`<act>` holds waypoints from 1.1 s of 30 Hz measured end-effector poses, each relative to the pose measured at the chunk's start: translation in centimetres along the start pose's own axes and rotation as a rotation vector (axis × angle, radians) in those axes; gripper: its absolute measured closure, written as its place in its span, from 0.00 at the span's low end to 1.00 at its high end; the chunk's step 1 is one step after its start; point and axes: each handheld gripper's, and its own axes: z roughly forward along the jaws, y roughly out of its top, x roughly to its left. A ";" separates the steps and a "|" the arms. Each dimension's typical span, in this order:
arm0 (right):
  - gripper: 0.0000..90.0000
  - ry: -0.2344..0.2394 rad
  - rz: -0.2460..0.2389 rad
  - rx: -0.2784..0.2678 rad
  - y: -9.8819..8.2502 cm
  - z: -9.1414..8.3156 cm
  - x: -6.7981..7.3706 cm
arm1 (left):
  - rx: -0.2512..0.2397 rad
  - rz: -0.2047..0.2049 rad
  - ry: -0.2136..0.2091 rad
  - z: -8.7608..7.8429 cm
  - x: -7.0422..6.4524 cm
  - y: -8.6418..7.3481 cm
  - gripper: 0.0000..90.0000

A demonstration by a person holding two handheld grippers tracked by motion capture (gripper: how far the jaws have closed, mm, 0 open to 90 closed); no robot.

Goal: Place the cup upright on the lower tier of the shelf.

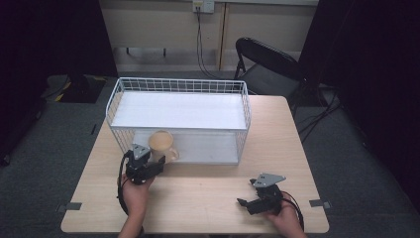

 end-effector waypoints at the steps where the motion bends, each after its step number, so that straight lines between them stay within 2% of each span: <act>1: 0.14 0.000 0.000 0.000 0.0 0.0 0.0 | -0.001 0.002 0.001 0.0 0.0 0.0 0.47; 14: 0.14 0.000 0.000 0.000 0.0 0.0 0.0 | 0.000 0.015 0.011 0.1 0.2 0.4 0.56; 27: 0.14 0.000 0.000 0.000 0.0 0.0 0.0 | -0.009 -0.002 0.016 0.5 0.2 1.1 0.66; 33: 0.14 0.000 0.000 0.000 0.0 0.0 0.0 | -0.011 -0.011 0.015 0.8 0.3 1.1 0.66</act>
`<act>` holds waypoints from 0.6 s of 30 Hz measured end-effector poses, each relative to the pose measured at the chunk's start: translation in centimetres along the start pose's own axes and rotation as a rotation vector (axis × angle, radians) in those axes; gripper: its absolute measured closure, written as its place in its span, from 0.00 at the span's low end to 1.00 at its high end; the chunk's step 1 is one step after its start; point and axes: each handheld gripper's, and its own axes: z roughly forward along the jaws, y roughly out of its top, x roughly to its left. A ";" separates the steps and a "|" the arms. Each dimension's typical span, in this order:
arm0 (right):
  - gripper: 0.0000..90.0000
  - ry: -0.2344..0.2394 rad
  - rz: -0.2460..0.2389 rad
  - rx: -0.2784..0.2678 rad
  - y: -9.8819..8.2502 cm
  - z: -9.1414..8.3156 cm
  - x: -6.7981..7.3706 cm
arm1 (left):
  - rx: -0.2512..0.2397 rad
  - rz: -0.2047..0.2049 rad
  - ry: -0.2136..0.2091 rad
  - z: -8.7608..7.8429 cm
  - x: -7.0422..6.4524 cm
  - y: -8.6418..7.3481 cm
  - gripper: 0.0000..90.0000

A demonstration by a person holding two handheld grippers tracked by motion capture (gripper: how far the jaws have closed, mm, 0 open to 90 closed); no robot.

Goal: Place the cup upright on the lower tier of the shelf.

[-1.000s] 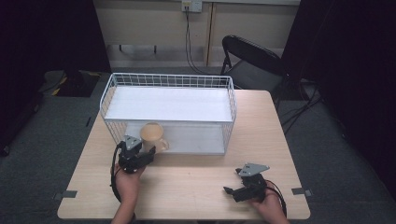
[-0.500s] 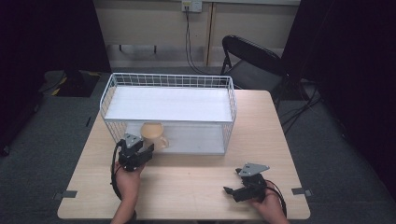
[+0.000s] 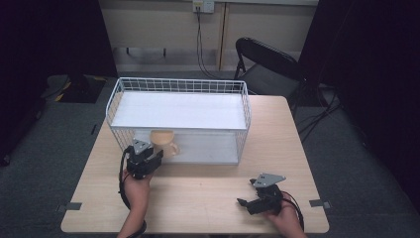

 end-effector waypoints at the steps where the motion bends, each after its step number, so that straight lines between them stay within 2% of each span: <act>1: 0.14 0.000 0.000 0.000 0.0 0.0 0.0 | -0.002 -0.004 -0.002 0.1 0.0 0.0 0.66; 4: 0.14 -0.001 0.000 0.001 0.0 0.0 0.0 | 0.006 -0.006 0.000 0.1 0.1 -0.1 0.66; 9: 0.14 0.000 0.000 0.000 0.0 0.0 0.0 | 0.003 -0.005 -0.015 -0.2 0.3 -0.4 0.53; 10: 0.14 0.000 0.000 0.000 0.0 0.0 0.0 | 0.006 0.000 -0.013 -0.3 0.3 -0.4 0.53; 11: 0.14 0.000 0.000 0.000 0.0 0.0 0.0 | 0.005 -0.002 -0.015 -0.3 0.3 -0.4 0.44; 14: 0.14 -0.001 0.000 0.001 0.0 0.0 0.0 | 0.010 -0.014 -0.030 -0.5 0.5 -0.4 0.38; 18: 0.14 0.000 0.000 0.000 0.0 0.0 0.0 | 0.019 0.018 -0.049 -0.8 0.7 -0.5 0.31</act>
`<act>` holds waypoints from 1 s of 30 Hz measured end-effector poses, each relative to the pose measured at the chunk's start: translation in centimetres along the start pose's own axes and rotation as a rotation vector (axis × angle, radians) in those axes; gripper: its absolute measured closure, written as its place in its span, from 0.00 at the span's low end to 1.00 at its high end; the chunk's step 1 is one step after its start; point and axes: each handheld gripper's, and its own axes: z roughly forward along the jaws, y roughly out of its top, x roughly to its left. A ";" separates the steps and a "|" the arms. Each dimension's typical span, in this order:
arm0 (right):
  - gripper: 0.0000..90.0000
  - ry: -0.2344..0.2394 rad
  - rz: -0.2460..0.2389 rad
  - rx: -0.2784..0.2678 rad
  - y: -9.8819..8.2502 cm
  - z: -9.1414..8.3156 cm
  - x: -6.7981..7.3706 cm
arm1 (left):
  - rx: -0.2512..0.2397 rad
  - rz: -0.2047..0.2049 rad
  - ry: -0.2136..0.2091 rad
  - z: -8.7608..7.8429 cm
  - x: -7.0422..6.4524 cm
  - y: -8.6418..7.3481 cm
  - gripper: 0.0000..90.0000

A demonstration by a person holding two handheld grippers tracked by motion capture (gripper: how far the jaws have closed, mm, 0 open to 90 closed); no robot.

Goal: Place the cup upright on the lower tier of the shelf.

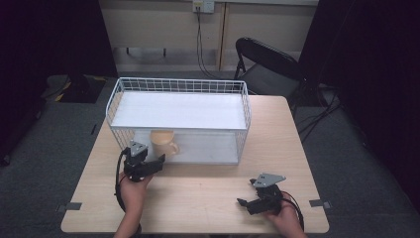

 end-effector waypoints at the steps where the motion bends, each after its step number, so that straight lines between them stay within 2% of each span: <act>1: 0.14 0.000 0.000 0.000 0.0 0.0 0.0 | -0.004 0.004 -0.010 -0.1 0.0 0.0 0.30; 8: 0.14 0.000 0.000 0.000 0.0 0.0 0.0 | 0.006 -0.012 -0.058 -0.7 0.0 0.3 0.24; 9: 0.14 0.000 0.000 0.000 0.0 0.0 0.0 | 0.007 0.000 -0.058 -0.8 0.0 0.3 0.23; 15: 0.14 0.000 0.000 0.000 0.0 0.0 0.0 | 0.002 0.008 -0.064 -1.4 0.2 0.3 0.21; 21: 0.14 -0.001 0.000 0.001 0.0 0.0 0.0 | 0.002 -0.003 -0.070 -1.7 0.5 -0.1 0.20; 30: 0.14 -0.001 0.000 0.001 0.0 0.0 0.0 | 0.009 0.003 -0.079 -2.1 1.0 -0.5 0.20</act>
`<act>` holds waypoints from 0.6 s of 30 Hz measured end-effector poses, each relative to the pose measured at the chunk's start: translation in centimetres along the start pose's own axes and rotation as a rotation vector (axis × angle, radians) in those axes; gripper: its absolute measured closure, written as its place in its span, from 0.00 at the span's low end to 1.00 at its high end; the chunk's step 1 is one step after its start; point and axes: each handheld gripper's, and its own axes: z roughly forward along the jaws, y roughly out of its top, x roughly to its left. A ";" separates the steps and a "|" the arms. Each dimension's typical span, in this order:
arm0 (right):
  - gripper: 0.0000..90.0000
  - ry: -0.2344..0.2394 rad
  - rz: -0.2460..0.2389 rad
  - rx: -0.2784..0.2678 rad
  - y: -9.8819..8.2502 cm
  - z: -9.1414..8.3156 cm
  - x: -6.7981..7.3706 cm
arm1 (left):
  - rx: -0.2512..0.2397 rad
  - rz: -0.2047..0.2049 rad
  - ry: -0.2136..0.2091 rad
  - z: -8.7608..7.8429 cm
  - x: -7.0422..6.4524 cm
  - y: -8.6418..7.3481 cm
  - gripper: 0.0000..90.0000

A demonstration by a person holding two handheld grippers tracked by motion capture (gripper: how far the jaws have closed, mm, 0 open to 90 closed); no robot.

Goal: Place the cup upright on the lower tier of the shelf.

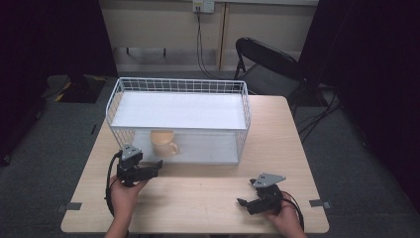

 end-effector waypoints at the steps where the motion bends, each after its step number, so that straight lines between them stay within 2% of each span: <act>1: 0.14 0.000 0.000 0.000 0.0 0.0 0.0 | -0.005 -0.003 -0.009 -0.2 0.1 -0.1 0.20; 7: 0.14 0.000 0.000 0.000 0.0 0.0 0.0 | 0.006 0.006 -0.019 -0.6 0.3 -0.2 0.20; 12: 0.14 0.001 0.001 -0.001 0.0 0.0 0.0 | -0.014 0.002 -0.023 -1.0 0.4 -0.4 0.20; 18: 0.14 0.001 0.000 -0.001 0.0 0.0 0.0 | 0.002 0.016 -0.027 -1.4 0.9 -0.9 0.20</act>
